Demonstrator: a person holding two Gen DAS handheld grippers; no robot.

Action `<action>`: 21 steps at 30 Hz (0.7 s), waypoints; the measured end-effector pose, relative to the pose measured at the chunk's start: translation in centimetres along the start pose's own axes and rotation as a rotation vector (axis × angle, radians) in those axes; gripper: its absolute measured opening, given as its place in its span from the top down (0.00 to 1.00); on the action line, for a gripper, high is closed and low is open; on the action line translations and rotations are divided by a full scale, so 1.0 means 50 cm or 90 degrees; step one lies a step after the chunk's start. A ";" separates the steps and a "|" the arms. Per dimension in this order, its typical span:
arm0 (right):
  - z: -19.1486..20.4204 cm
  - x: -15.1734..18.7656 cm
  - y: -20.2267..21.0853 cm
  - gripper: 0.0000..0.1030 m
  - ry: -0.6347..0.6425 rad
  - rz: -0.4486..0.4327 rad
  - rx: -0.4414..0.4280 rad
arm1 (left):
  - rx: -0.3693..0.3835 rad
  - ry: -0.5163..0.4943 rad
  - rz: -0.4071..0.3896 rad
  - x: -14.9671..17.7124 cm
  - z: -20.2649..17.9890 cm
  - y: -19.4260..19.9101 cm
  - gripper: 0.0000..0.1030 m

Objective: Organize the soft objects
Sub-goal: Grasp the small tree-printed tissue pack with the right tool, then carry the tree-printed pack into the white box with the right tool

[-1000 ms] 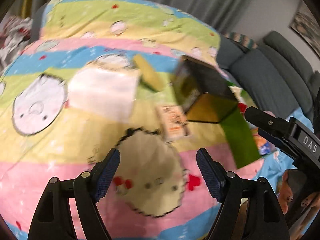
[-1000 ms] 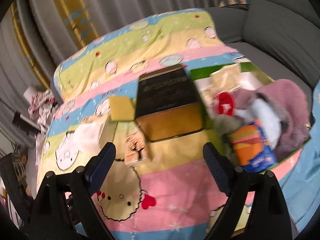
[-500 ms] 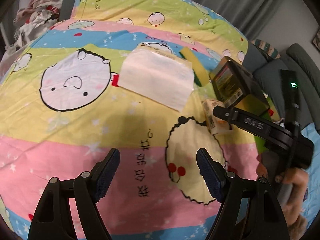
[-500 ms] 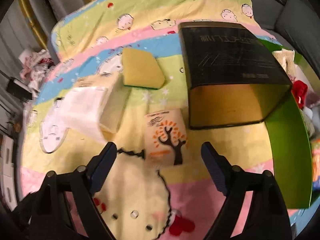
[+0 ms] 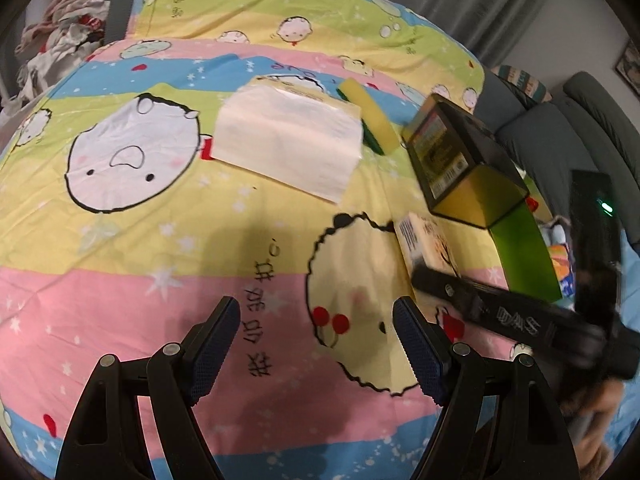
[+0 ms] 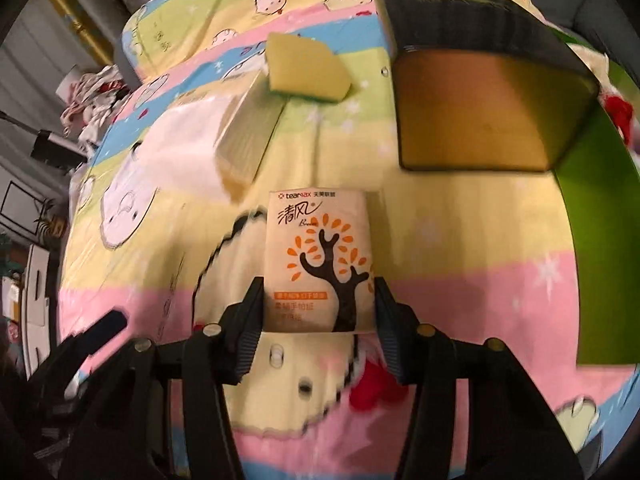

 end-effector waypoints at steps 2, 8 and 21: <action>-0.009 0.030 0.014 0.47 -0.025 0.006 -0.036 | 0.001 -0.007 0.006 0.006 -0.012 -0.003 0.23; -0.028 0.037 0.062 0.35 -0.049 -0.047 -0.054 | 0.021 -0.034 0.012 0.017 -0.060 -0.013 0.23; -0.030 0.031 0.003 0.49 -0.056 0.019 -0.151 | 0.113 -0.096 0.084 0.041 -0.191 -0.102 0.57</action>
Point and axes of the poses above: each gripper's, at about its wrist camera, not at the fingertips, and y roughly against the way its jaws point, z to its left, x to its underside, the point moved 10 cm from there along -y, roughly the way its jaws point, and after that the axes turned 15 degrees about z, right-handed, at the moved point
